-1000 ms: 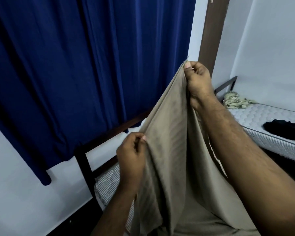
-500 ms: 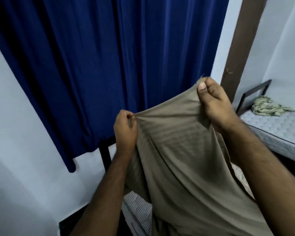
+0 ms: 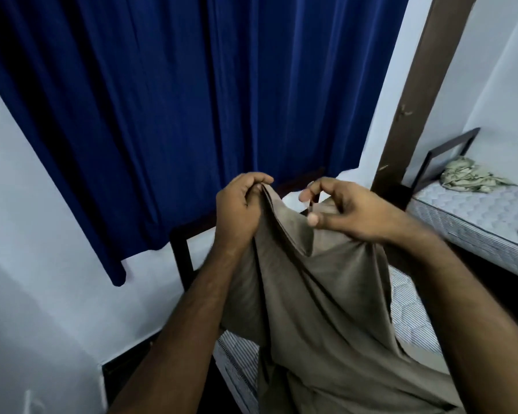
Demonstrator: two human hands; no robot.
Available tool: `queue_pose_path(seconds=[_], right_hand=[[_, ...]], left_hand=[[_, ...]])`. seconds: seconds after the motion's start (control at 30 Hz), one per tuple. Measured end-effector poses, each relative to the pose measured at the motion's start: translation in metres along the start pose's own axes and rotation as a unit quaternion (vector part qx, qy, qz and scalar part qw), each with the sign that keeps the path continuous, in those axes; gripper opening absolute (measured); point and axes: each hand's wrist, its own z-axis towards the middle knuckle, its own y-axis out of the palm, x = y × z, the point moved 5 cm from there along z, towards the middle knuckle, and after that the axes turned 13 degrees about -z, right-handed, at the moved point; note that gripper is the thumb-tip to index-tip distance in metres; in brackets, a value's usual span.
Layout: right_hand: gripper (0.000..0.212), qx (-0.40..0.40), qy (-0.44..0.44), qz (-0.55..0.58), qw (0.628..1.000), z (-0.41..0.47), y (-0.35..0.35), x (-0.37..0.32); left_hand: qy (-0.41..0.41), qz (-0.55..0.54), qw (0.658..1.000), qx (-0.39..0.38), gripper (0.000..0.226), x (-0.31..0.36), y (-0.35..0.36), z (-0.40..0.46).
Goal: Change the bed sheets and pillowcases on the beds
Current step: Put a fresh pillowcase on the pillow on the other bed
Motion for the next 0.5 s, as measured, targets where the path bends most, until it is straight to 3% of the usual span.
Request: queue_pose_path(seconds=[0.17,0.3,0.43,0.5], right_hand=[[0.085,0.080,0.036,-0.198,0.976,0.010,0.030,-0.008],[0.040,0.246,0.045,-0.241,0.938,0.010,0.029,0.001],[0.029,0.302,0.058,-0.250,0.918,0.008,0.018,0.003],[0.021,0.339,0.048,-0.184,0.921,0.008,0.010,0.005]], left_hand=[[0.011,-0.064,0.997,-0.042,0.023,0.036,0.018,-0.003],[-0.042,-0.105,0.989,-0.091,0.026,0.037,0.023,0.000],[-0.087,-0.145,0.982,-0.086,0.030,0.029,0.027,-0.009],[-0.096,-0.154,0.980,-0.078,0.037,0.024,0.032,-0.020]])
